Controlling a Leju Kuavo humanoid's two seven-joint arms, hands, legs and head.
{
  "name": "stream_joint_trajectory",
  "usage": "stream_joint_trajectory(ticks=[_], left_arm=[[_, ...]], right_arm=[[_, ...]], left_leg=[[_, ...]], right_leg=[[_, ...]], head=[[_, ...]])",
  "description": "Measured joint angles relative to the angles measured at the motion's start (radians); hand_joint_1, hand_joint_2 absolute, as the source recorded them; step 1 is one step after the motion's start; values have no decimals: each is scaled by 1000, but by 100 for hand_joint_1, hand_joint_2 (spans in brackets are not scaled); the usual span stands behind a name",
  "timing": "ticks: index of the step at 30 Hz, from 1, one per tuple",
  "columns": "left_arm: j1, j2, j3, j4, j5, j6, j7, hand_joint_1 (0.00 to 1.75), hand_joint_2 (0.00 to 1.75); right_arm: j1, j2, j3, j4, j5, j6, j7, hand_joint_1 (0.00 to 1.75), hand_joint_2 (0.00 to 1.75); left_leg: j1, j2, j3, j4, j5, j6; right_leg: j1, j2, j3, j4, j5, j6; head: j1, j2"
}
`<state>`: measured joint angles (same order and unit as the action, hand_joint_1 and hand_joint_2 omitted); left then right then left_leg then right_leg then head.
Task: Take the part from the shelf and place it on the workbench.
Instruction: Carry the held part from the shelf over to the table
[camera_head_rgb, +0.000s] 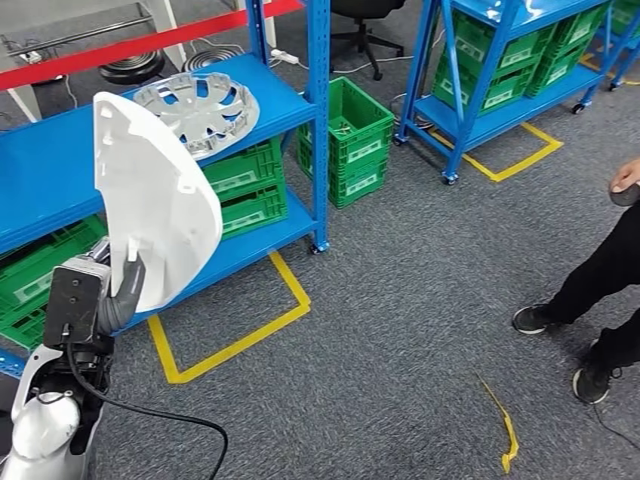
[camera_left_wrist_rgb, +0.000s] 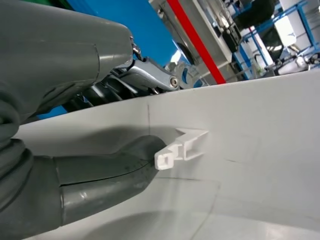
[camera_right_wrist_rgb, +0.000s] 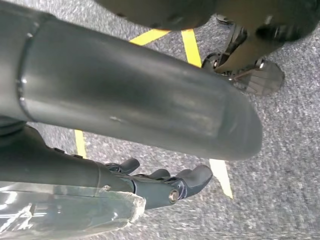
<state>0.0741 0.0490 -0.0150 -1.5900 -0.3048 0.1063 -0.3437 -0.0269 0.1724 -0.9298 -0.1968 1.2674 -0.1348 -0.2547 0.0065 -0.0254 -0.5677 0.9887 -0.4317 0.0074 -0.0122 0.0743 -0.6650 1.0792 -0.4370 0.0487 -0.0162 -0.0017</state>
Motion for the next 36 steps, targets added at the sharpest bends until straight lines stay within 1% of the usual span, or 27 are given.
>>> stream_joint_trajectory(ticks=[1, 2, 3, 4, 5, 6, 7, 9, 10, 11, 13, 15, 17, 19, 20, 21, 22, 24, 26, 28, 29, 30, 32, 33, 34, 35, 36], left_arm=[[1, -1, 1, -1, 0, 1, 0, 175, 175], [3, -1, 2, -1, 0, 1, 0, 175, 175], [5, -2, 2, -1, 0, 2, 0, 175, 175], [6, -2, 2, -1, 0, 3, 0, 175, 175], [7, -3, 2, -1, 0, 3, 0, 175, 175], [7, -3, 2, -1, 0, 3, 0, 175, 175], [7, -4, 2, -1, 0, 3, 0, 175, 175], [7, -4, 3, -2, 0, 4, 0, 175, 175], [7, -4, 3, -2, 0, 4, 0, 175, 175], [7, -4, 3, -2, 0, 5, 0, 175, 175], [7, -6, 3, -3, 0, 5, 0, 175, 175], [6, -7, 3, -4, 0, 5, -1, 175, 175], [8, -6, 5, -5, 1, 6, -1, 175, 175], [10, -6, 6, -5, 3, 5, -1, 175, 175], [11, -6, 6, -5, 4, 5, -1, 175, 175], [11, -6, 6, -5, 5, 5, -1, 175, 175], [11, -6, 7, -5, 6, 5, -1, 175, 175], [11, -5, 8, -5, 8, 5, -1, 175, 175], [12, -3, 11, -5, 8, 5, -1, 175, 175], [12, -2, 15, -6, 9, 5, -1, 175, 175], [11, -2, 16, -6, 9, 5, -1, 175, 175], [11, -2, 17, -7, 9, 4, -1, 175, 175], [13, -1, 21, -8, 9, 4, -1, 175, 175], [15, 0, 23, -8, 9, 4, -2, 175, 175], [17, 0, 25, -8, 9, 4, -2, 175, 175], [17, 0, 25, -8, 9, 4, -2, 175, 175], [18, 1, 25, -8, 9, 4, -2, 175, 175]], right_arm=[[-2, 0, -1, 0, 0, 0, 0, 0, 0], [-4, 0, -1, 0, 0, 0, 0, 0, 0], [-5, 0, -1, 0, 0, 0, 0, 0, 0], [-5, 0, -1, 0, 0, 0, 0, 0, 0], [-5, 0, -1, 0, 0, 0, 0, 0, 0], [-4, 0, -1, 0, 0, 0, 0, 0, 0], [-4, 0, -2, 0, 0, 0, 0, 0, 0], [-6, 0, -2, -1, 1, 0, 0, 0, 0], [-8, 0, -2, -1, 1, -1, -1, 0, 0], [-9, 0, -2, -1, 2, -1, -1, 0, 0], [-7, 0, -2, -1, 2, -1, -1, 0, 0], [-6, 0, -2, -1, 2, -1, -1, 0, 0], [-8, 0, -3, -1, 2, -1, -2, 0, 0], [-8, 0, -3, -2, 2, -1, -1, 0, 0], [-7, 0, -3, -2, 2, -1, -1, 0, 0], [-6, -1, -4, -2, 2, -1, -1, 0, 0], [-6, -1, -4, -2, 2, -1, -1, 0, 0], [-7, -1, -4, -2, 2, -1, -1, 0, 0], [-8, -1, -5, -2, 2, -1, -1, 0, 0], [-4, -1, -5, -2, 2, -1, -1, 0, 0], [-1, -1, -5, -2, 2, -1, -1, 0, 0], [1, -1, -5, -2, 2, -1, 0, 0, 0], [-1, -1, -5, -2, 2, -1, 0, 0, 0], [-3, -1, -5, -2, 2, -1, 0, 0, 0], [-4, -1, -5, -2, 2, -1, 0, 0, 0], [-4, -1, -5, -2, 2, 0, 0, 0, 0], [-3, -1, -5, -2, 2, 0, 0, 0, 0]], left_leg=[[0, 12, 0, -1, 1, 4], [-1, 25, 0, 0, 0, 6], [-2, 39, -1, 0, 0, 7], [-2, 52, -1, 0, 0, 7], [-3, 64, -1, 0, -1, 7], [-3, 77, 0, 1, -1, 6], [-3, 88, 1, 1, -2, 4], [-9, 107, 4, 4, -7, -5], [-12, 115, 4, 6, -8, -10], [-14, 123, 5, 7, -9, -15], [-13, 135, 6, 7, -10, -25], [-8, 103, -5, 36, -37, -37], [-6, 51, -50, 143, -100, -44], [-5, 34, -109, 265, -147, -45], [-5, 31, -120, 286, -143, -44], [-5, 29, -114, 269, -121, -42], [-5, 22, -89, 217, -86, -39], [-1, -19, -25, 83, -27, -33], [1, -49, 6, 13, -14, -28], [-1, -34, 6, 5, -13, -20], [0, -22, 7, 2, -10, -14], [1, -10, 8, -2, -7, -8], [1, 17, 9, -5, -5, 2], [0, 31, 9, -5, -6, 3], [-1, 45, 9, -4, -6, 4], [-1, 59, 9, -4, -7, 4], [-1, 72, 9, -4, -7, 4]], right_leg=[[1, -34, -24, 54, -31, 2], [2, -54, -54, 122, -67, 5], [1, -63, -83, 187, -96, 8], [1, -66, -98, 226, -108, 10], [1, -67, -95, 229, -103, 10], [1, -71, -70, 191, -81, 10], [2, -82, -30, 126, -52, 9], [7, -120, 44, 1, -15, -1], [8, -131, 63, -31, -8, -8], [10, -132, 66, -41, -8, -15], [9, -107, 63, -42, -1, -29], [5, -85, 59, -44, 4, -40], [2, -63, 57, -45, 8, -46], [2, -38, 54, -45, 11, -49], [2, -24, 53, -45, 12, -49], [2, -9, 53, -45, 13, -48], [1, 5, 53, -45, 14, -46], [0, 31, 50, -43, 18, -39], [-1, 54, 42, -44, 23, -28], [-4, 72, 32, -49, 31, -15], [-4, 59, 27, -46, 29, -10], [-2, 33, 16, -27, 16, -7], [1, -37, -32, 73, -43, -1], [1, -56, -65, 144, -78, 2], [1, -63, -92, 205, -103, 4], [0, -66, -104, 237, -111, 6], [0, -69, -96, 229, -100, 7]], head=[[2, 0], [5, 0], [5, 0], [4, 0], [5, 0], [5, 0], [5, 0], [4, 0], [2, 0], [1, 0], [0, 0], [-1, 0], [-4, 0], [-6, 0], [-6, 0], [-6, 0], [-6, 0], [-6, 0], [-5, 0], [-5, 0], [-4, 0], [-1, 0], [3, 0], [4, 0], [4, 0], [4, 0], [4, 0]])
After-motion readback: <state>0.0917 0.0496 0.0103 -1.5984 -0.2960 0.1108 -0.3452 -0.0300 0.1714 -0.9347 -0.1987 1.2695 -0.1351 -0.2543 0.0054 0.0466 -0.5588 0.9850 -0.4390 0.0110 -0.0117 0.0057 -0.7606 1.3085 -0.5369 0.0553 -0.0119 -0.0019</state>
